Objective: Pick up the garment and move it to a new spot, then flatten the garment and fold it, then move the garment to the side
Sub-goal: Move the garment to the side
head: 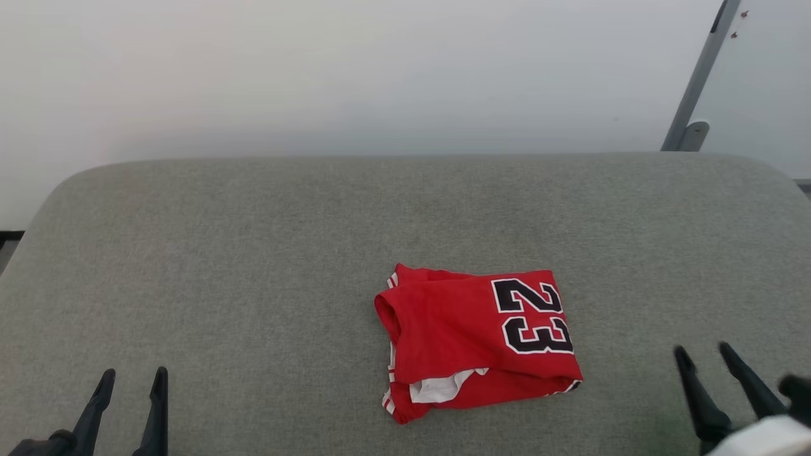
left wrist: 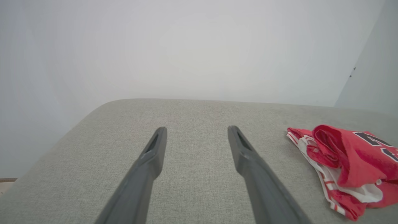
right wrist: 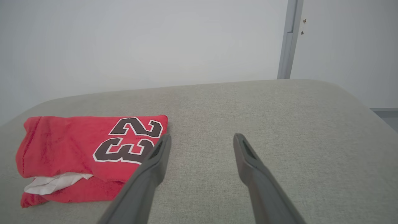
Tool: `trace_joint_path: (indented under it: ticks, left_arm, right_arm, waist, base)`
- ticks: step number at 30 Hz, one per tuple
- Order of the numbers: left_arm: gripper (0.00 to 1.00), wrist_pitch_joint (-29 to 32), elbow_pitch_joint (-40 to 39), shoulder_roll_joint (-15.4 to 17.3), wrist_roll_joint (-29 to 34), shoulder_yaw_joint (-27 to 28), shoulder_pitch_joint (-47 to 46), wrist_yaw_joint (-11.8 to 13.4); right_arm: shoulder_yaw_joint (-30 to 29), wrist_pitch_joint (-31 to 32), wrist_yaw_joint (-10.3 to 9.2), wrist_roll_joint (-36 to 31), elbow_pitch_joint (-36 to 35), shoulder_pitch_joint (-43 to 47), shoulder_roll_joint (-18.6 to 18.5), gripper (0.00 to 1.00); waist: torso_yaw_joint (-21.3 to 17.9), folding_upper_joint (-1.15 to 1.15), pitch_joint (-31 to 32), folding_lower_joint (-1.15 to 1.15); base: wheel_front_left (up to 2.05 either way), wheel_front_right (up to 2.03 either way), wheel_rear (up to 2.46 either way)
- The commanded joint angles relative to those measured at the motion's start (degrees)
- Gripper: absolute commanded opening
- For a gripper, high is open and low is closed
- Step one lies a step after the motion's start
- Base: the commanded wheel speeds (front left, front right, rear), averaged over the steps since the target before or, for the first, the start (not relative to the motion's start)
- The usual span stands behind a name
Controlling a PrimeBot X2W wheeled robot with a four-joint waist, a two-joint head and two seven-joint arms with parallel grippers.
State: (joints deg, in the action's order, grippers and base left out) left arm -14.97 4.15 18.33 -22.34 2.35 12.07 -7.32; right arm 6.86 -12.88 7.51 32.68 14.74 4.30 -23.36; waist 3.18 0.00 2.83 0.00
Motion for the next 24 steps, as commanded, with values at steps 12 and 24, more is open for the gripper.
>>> trace_joint_path:
  ticks: [12, 24]
  left_arm:
    - [1.00, -0.3, 0.3, -0.6, -1.4, -3.8, -3.6, -0.2]
    - [1.00, -0.3, 1.8, -1.4, -2.1, -7.6, -8.3, -0.2]
  right_arm:
    - [10.2, 21.1, -0.05, 10.1, -0.7, -12.7, -4.8, 1.00]
    - [13.6, 45.7, -0.05, 15.5, 2.6, -23.8, -9.3, 1.00]
  waist:
    - [4.4, 0.00, -4.0, 0.00]
    - [9.5, 0.00, -10.4, 0.00]
  base:
    - [0.00, 0.00, 0.00]
    - [0.00, 0.00, 0.00]
